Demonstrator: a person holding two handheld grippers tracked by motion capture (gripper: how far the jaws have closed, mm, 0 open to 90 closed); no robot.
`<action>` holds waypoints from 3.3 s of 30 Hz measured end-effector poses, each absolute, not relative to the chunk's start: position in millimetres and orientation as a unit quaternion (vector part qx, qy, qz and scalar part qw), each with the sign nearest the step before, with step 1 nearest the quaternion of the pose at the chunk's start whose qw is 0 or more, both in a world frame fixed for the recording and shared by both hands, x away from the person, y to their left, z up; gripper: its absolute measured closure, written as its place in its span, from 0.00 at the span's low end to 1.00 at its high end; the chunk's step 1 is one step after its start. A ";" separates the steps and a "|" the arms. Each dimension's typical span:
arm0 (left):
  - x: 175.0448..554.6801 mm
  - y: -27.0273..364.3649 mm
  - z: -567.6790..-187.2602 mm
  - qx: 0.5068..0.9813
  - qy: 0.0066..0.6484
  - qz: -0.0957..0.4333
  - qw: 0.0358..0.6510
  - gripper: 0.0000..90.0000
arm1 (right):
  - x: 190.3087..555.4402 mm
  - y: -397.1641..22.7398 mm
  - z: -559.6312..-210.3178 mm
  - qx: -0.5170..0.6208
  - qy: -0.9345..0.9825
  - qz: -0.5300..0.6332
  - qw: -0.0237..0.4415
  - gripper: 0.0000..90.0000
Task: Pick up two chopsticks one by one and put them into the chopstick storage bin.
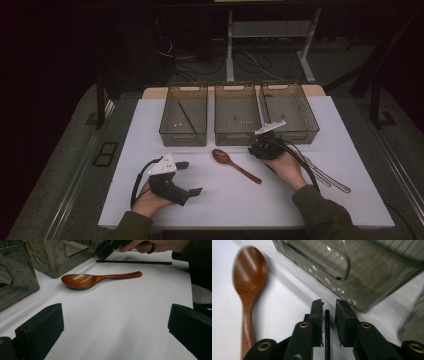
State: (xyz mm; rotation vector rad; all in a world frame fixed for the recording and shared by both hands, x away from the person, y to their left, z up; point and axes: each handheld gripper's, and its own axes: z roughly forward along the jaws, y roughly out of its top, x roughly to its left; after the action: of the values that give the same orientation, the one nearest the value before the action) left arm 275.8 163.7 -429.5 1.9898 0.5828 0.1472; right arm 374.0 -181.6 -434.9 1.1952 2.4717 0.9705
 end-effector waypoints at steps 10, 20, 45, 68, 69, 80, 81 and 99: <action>275.9 164.2 -429.7 0.824 0.243 0.061 0.509 0.00 | 347.6 -216.8 -416.0 0.406 0.836 0.361 0.075 0.73; 275.7 162.7 -430.1 0.825 0.247 0.062 0.505 0.00 | 297.7 -251.4 -416.2 0.393 0.851 0.339 0.081 0.77; 276.0 162.5 -430.6 0.825 0.248 0.065 0.504 0.00 | 276.7 -265.1 -439.2 0.380 0.874 0.284 0.103 0.93; 276.0 162.6 -430.4 0.826 0.247 0.066 0.502 0.00 | 281.1 -281.3 -425.6 0.398 0.853 0.329 0.078 0.94; 276.0 162.6 -430.4 0.826 0.247 0.066 0.502 0.00 | 280.9 -282.3 -424.4 0.398 0.851 0.333 0.081 0.94; 276.0 162.5 -430.3 0.826 0.248 0.066 0.502 0.00 | 279.2 -286.2 -416.0 0.386 0.846 0.359 0.081 0.94; 276.0 162.4 -430.3 0.826 0.248 0.066 0.502 0.00 | 278.9 -286.4 -415.0 0.386 0.845 0.362 0.080 0.94; 276.2 161.2 -431.0 0.825 0.249 0.066 0.502 0.00 | 277.5 -287.3 -385.5 0.367 0.826 0.418 0.089 0.94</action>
State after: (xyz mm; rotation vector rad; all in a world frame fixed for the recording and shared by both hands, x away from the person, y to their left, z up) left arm 276.2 161.2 -431.0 1.9942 0.6017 0.1592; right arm 277.5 -287.3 -385.5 1.0925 2.4584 1.2435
